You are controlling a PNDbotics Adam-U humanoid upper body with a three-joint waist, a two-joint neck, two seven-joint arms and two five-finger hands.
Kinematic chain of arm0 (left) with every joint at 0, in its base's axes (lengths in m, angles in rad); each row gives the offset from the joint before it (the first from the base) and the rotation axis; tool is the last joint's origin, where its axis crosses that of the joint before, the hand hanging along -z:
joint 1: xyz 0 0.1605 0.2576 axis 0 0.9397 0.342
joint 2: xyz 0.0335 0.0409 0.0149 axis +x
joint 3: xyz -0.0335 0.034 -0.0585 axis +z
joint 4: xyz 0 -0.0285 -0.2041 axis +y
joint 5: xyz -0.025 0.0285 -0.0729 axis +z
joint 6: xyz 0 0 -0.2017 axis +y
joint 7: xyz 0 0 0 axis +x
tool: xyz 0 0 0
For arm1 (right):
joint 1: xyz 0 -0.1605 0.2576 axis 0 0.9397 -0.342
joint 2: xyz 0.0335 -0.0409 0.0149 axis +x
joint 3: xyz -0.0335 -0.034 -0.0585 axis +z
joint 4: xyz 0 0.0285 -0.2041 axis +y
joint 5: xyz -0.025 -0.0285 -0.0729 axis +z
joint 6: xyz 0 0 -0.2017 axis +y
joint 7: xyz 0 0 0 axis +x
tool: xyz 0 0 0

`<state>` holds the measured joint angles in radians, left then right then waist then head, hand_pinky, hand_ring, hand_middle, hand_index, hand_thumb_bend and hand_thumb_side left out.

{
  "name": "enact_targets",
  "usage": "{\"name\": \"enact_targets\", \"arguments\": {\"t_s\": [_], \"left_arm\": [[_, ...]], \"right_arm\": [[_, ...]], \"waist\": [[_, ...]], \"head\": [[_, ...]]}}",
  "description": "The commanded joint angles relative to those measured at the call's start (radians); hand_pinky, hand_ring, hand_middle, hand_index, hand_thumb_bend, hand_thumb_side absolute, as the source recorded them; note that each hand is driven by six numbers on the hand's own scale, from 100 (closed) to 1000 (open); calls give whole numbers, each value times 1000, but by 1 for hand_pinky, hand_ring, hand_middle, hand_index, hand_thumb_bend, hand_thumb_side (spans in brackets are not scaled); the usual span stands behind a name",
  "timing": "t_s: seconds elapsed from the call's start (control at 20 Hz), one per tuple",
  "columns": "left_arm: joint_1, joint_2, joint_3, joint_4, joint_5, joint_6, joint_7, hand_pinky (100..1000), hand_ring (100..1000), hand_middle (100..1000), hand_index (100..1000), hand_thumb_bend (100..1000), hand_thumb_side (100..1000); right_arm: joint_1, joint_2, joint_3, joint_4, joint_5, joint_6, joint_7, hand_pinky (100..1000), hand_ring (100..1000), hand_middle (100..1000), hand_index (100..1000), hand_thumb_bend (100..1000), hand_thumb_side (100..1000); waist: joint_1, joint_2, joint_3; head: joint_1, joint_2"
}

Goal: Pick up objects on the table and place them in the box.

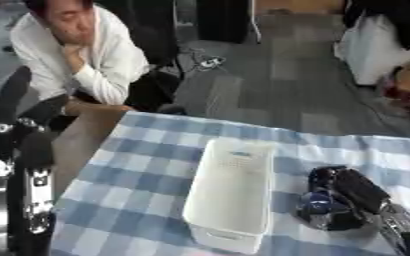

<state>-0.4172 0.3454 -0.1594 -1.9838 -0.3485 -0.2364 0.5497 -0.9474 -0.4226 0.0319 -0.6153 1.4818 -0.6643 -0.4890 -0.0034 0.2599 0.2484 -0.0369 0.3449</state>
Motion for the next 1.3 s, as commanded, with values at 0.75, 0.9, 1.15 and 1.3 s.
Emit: {"name": "enact_targets", "arguments": {"t_s": [0.75, 0.9, 1.15, 1.3], "left_arm": [[-20, 7, 2, -16, 0, -5, -3, 872, 770, 989, 993, 100, 880], [-20, 7, 2, -16, 0, -5, -3, 872, 770, 989, 993, 100, 880], [-20, 7, 3, -16, -1, -5, -2, 872, 770, 989, 992, 100, 880], [-20, 8, 3, -16, -1, -5, -2, 872, 770, 989, 992, 100, 880]], "right_arm": [[14, -3, 4, 8, -15, -66, -116, 100, 266, 380, 412, 335, 747], [17, -3, 5, 7, -12, -78, -136, 100, 202, 319, 361, 301, 723], [22, -5, 5, 7, 0, -90, -162, 100, 122, 248, 292, 205, 769], [26, -7, 4, 7, 5, -91, -178, 100, 100, 155, 289, 148, 830]], "waist": [[3, -9, 0], [4, -9, 0], [4, -8, 0], [4, -8, -1]], "head": [[-2, -13], [-2, -13], [-1, -14], [1, -14]]}}
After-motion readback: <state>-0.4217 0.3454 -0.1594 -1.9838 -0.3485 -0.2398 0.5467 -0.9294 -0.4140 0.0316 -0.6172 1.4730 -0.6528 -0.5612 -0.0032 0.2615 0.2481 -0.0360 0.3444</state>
